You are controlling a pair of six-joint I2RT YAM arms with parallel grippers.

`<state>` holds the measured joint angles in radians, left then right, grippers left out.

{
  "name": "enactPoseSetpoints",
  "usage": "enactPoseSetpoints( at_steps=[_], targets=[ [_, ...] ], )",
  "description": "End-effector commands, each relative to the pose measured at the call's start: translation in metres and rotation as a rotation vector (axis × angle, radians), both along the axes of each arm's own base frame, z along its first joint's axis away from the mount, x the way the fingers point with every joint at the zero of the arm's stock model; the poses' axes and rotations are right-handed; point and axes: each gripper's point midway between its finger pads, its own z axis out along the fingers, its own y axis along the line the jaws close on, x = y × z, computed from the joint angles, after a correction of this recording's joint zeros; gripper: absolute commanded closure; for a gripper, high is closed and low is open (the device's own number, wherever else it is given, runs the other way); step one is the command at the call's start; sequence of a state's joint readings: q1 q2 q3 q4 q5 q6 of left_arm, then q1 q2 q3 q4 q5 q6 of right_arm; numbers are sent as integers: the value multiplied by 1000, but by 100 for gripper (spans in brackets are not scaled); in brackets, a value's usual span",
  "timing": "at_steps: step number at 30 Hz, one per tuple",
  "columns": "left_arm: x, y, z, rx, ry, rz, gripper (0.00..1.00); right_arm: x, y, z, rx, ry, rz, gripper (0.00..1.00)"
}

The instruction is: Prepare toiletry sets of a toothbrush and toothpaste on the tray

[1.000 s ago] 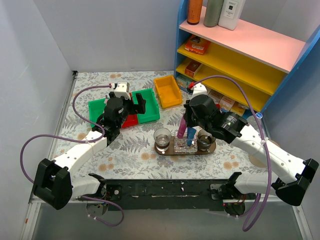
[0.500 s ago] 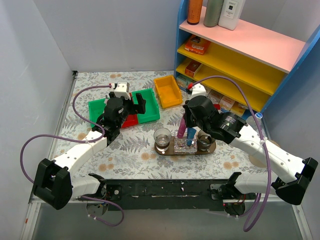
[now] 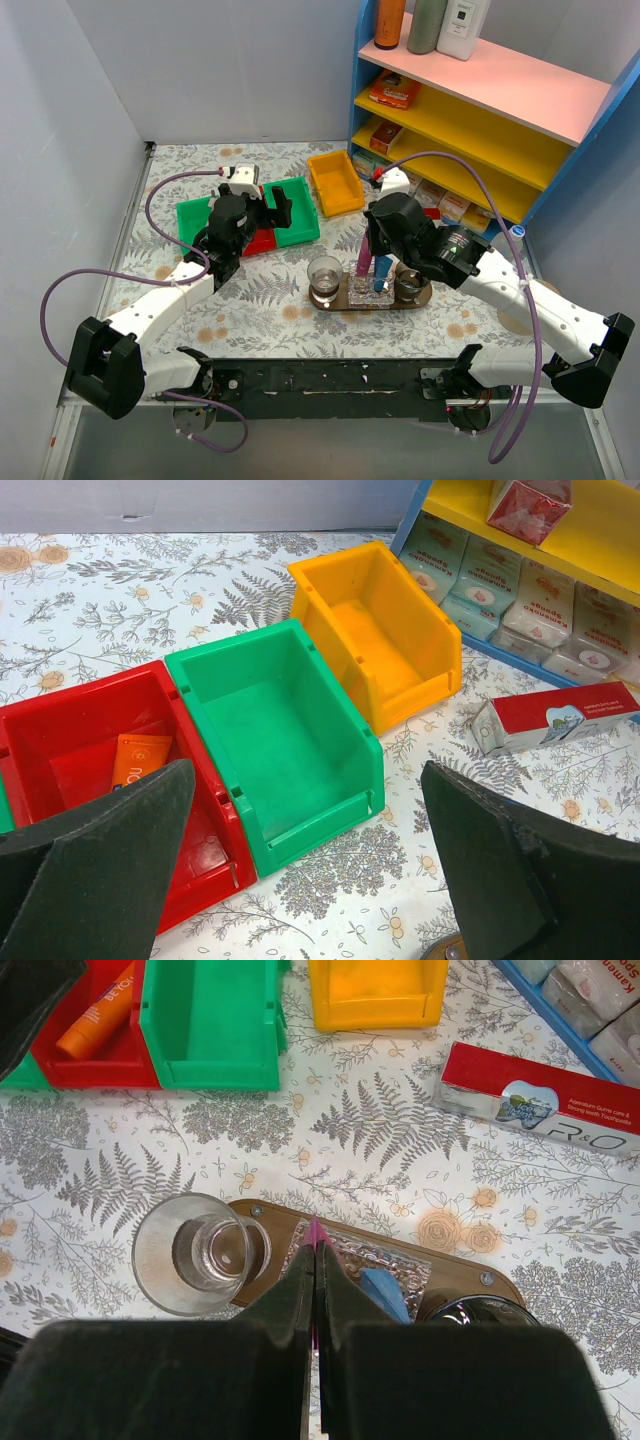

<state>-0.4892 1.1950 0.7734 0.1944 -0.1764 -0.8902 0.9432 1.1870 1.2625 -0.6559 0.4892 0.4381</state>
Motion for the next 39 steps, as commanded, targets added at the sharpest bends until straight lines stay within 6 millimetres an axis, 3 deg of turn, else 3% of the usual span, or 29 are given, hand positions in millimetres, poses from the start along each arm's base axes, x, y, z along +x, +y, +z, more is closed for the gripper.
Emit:
enactPoseSetpoints(
  at_steps=[1, 39],
  targets=[
    [2, -2, 16, -17, -29, -3, 2, 5, -1, 30, 59, -69, -26, 99],
    [2, -2, 16, -17, -28, -4, 2, 2, 2, -8, -8, -70, -33, 99]
  ],
)
